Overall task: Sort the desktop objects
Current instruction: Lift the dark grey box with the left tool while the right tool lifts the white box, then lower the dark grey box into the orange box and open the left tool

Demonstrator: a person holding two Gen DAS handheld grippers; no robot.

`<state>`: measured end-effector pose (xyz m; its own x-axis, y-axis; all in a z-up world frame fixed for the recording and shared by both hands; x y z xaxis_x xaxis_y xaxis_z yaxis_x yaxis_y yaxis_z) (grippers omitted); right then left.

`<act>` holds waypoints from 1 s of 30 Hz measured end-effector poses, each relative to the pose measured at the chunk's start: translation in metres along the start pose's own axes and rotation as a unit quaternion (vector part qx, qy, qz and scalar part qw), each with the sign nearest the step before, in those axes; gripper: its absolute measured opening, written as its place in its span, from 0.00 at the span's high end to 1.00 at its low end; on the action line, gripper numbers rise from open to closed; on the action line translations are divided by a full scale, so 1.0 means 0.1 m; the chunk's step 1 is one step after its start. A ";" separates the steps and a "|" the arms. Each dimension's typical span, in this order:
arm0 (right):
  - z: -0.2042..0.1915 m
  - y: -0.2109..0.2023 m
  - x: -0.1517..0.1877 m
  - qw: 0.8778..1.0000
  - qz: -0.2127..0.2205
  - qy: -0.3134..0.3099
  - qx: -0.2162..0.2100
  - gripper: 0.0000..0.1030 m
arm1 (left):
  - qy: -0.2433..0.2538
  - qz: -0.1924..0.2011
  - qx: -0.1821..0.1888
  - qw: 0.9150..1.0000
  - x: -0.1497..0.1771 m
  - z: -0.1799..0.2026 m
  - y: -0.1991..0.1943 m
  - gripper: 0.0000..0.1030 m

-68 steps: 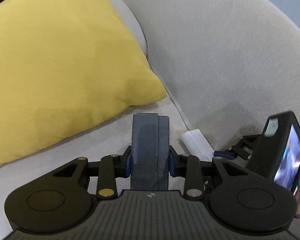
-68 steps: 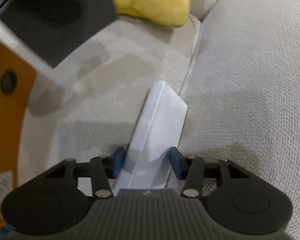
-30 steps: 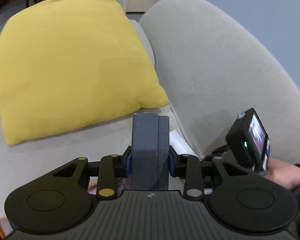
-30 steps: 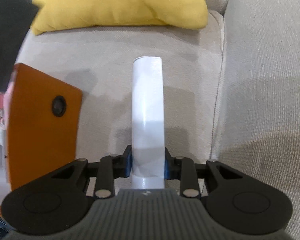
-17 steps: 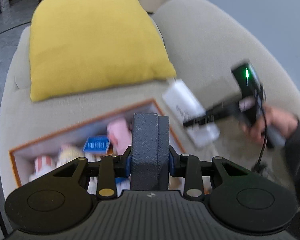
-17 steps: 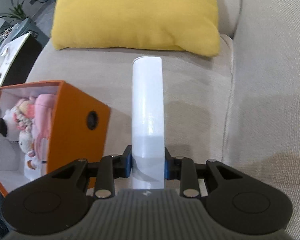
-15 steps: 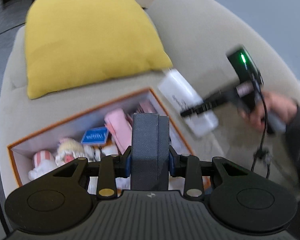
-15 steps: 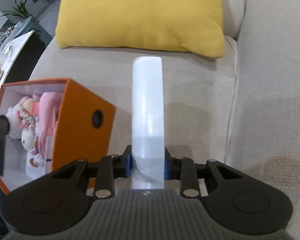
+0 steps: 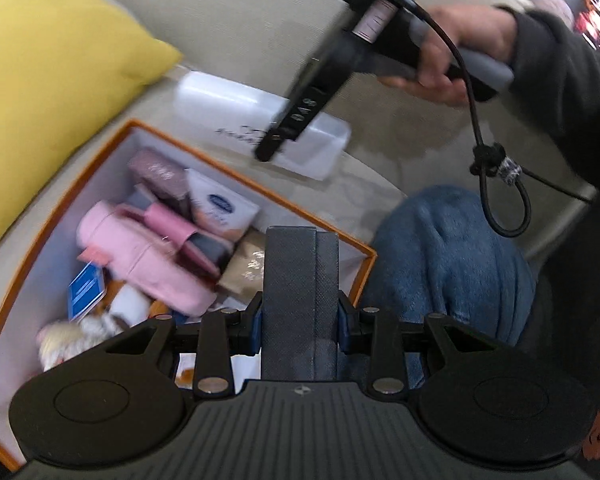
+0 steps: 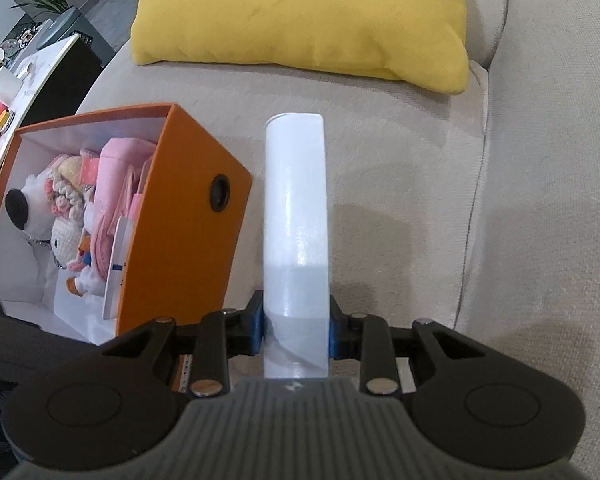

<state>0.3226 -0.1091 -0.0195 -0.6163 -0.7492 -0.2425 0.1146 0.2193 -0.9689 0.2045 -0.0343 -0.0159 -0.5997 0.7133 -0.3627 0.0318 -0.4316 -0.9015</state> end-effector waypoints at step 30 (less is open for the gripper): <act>-0.07 0.10 0.03 0.999 -0.010 0.022 -0.031 0.70 | 0.126 -0.113 0.068 0.983 -0.17 0.10 0.55 0.61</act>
<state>0.3164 -0.1049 -0.0293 -0.6521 -0.7255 -0.2198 0.0539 0.2448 -0.9681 0.2083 -0.0756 -0.0569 -0.3624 0.9058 -0.2196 -0.1962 -0.3045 -0.9321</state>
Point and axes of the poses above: each gripper's, at about its wrist camera, not at the fingertips, and y roughly the way its jaws point, z to its right, x to its underside, the point moved 2 cm from there along y, roughly the way its jaws point, and after that the axes turned 2 degrees about x, right-handed, at the moved point
